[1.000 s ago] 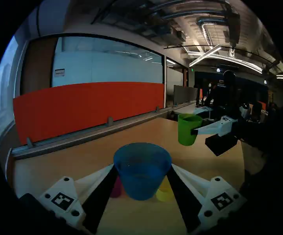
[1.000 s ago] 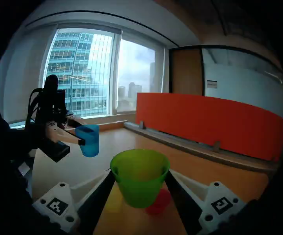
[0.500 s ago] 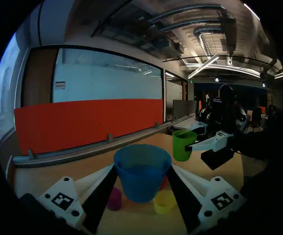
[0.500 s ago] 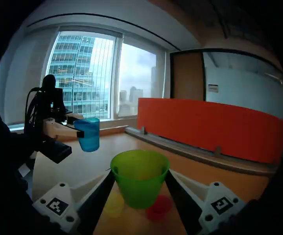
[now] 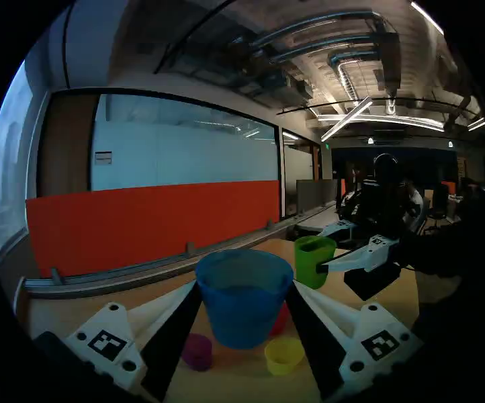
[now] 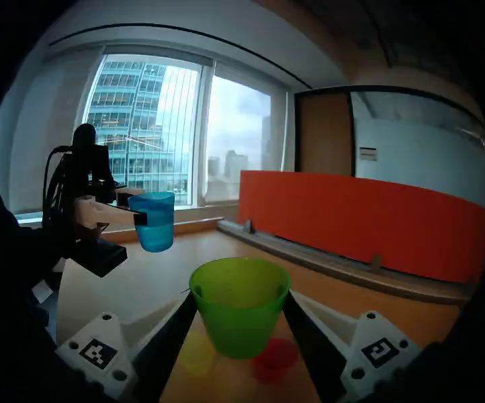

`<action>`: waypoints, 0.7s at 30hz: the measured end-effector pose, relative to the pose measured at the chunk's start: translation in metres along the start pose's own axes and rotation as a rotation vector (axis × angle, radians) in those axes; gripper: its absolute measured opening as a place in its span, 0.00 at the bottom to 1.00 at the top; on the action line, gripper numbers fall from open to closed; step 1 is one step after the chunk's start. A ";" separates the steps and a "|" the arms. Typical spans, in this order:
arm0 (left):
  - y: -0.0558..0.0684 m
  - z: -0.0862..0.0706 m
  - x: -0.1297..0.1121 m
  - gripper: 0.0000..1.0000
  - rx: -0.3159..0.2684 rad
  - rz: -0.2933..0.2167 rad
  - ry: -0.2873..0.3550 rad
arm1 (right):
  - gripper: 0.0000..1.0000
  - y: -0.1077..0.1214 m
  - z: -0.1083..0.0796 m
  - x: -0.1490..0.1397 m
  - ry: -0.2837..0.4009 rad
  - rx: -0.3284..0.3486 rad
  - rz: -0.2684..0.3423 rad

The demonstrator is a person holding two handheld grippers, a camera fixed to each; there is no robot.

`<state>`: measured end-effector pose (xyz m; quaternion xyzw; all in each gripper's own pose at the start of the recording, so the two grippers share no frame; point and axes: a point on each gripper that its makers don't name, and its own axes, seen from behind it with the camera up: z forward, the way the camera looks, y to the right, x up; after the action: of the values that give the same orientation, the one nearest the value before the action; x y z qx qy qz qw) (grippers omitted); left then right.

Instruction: Pour water

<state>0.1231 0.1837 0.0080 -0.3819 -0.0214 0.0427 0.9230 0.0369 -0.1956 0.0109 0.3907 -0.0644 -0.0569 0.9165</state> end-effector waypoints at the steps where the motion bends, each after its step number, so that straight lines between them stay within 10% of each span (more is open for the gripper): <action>1: 0.000 0.000 0.001 0.85 0.002 0.004 0.002 | 0.90 -0.001 0.000 0.000 0.002 0.003 0.001; 21: -0.006 0.003 0.047 0.85 0.056 0.175 0.032 | 0.90 -0.024 0.014 0.005 0.023 0.062 0.009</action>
<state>0.1699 0.1858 0.0148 -0.3572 0.0278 0.1176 0.9262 0.0384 -0.2228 0.0035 0.4192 -0.0575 -0.0461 0.9049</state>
